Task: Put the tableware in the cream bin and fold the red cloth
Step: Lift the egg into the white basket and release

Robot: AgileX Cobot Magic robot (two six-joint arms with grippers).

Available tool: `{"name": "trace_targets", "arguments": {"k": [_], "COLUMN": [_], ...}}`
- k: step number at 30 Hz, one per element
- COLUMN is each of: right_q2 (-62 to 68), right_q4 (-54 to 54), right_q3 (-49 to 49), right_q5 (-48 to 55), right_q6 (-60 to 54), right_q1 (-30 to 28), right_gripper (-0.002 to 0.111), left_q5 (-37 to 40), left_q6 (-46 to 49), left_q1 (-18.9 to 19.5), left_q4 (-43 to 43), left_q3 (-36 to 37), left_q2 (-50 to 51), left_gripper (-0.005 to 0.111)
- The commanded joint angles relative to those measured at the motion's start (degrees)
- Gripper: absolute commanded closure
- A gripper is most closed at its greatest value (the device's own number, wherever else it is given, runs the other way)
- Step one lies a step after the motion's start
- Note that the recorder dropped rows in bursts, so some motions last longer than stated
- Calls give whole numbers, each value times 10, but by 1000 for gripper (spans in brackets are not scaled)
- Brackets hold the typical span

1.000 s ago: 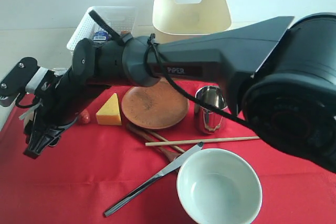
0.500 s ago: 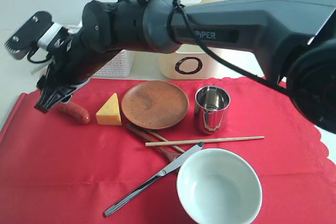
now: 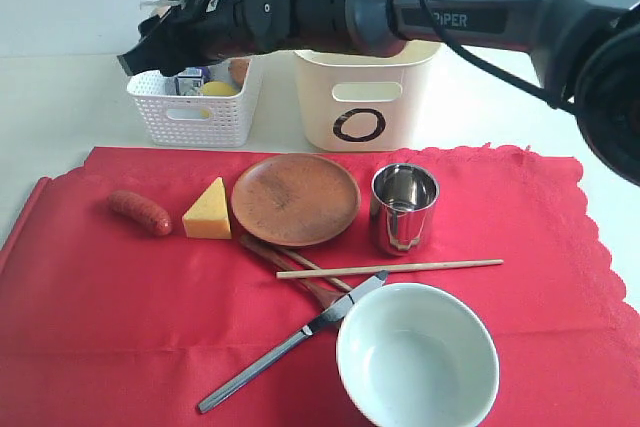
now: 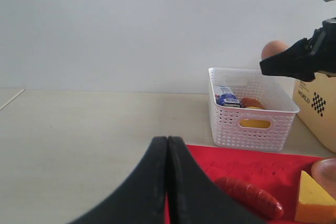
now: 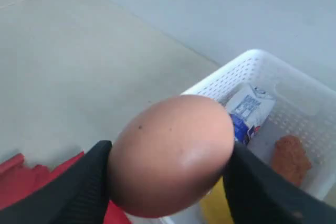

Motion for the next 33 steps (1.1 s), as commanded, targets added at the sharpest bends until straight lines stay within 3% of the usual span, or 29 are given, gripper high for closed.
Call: {"name": "trace_targets", "arguments": {"k": [1, 11, 19, 22, 33], "right_q2": [27, 71, 72, 74, 81], "right_q4": [0, 3, 22, 22, 22], "right_q3": [-4, -4, -4, -4, -4], "right_q5": [-64, -107, -122, -122, -127], "right_q6": [5, 49, 48, 48, 47], "right_q1": [-2, -12, -14, -12, -12], "right_gripper": [108, 103, 71, 65, 63], "left_q5": [-3, -3, -3, -3, -3], "left_q6": [-2, 0, -2, -2, 0], "left_q1": [1, 1, 1, 1, 1], "left_q4": [-1, -1, -1, -1, -1], "left_q3": [0, 0, 0, 0, 0], "left_q2": [-4, -4, -4, -4, -4], "left_gripper": [105, 105, 105, 105, 105]}}
